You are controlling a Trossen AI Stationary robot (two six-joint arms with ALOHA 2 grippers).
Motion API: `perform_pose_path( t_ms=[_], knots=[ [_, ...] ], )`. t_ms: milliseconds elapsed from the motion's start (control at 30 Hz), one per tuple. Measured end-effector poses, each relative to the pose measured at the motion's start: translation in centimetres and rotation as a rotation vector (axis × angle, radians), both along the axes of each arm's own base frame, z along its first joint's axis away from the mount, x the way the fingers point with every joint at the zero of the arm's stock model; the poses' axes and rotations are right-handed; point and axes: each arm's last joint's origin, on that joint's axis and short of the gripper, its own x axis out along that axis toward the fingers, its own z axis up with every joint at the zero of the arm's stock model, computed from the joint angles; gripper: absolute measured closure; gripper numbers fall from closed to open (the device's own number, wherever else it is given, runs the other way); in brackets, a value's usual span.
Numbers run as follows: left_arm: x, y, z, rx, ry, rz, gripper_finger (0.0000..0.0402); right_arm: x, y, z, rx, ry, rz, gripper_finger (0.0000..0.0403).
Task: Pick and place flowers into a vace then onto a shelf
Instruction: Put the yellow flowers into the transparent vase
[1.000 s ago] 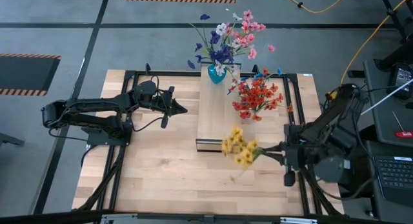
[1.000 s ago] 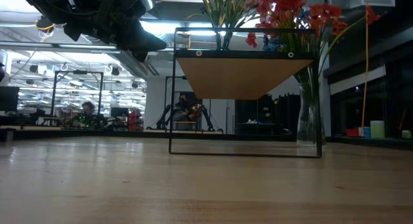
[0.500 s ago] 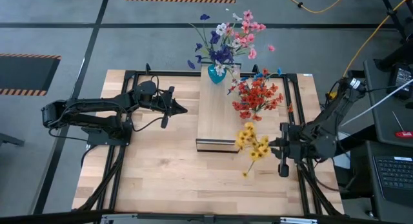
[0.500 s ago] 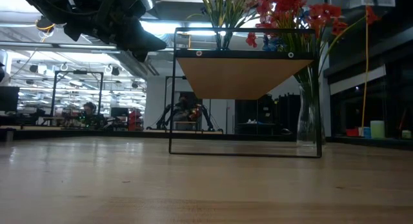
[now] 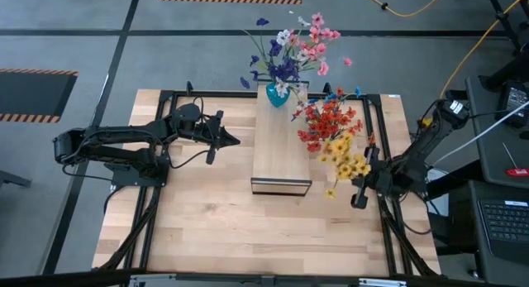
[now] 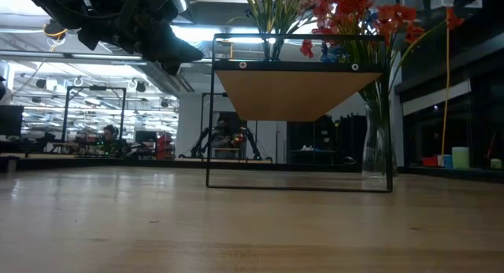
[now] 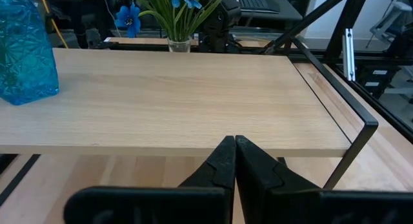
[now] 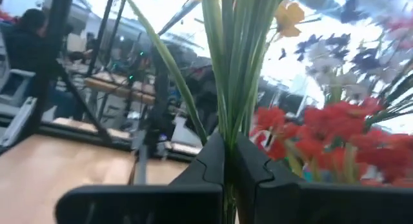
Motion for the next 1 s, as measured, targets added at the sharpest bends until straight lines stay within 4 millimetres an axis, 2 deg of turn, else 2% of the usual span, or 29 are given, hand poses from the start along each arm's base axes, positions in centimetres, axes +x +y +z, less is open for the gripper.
perform_pose_path(
  t_ms=[233, 667, 1000],
  knots=[
    [0.0, 0.0, 0.0, 0.0, 0.0, 0.001, 0.0396, 0.1, -2.0, -0.9, -0.08, -0.117, -0.018, 0.0397],
    [0.0, 0.0, 0.0, 0.001, 0.0, 0.002, 0.0396, 1.2, -4.8, -2.7, -0.1, -0.132, -0.097, 0.0397],
    [0.0, 0.0, 0.0, 0.011, -0.001, -0.001, 0.0399, 1.6, -5.9, -2.7, -0.125, -0.147, -0.144, 0.0397]
  ],
)
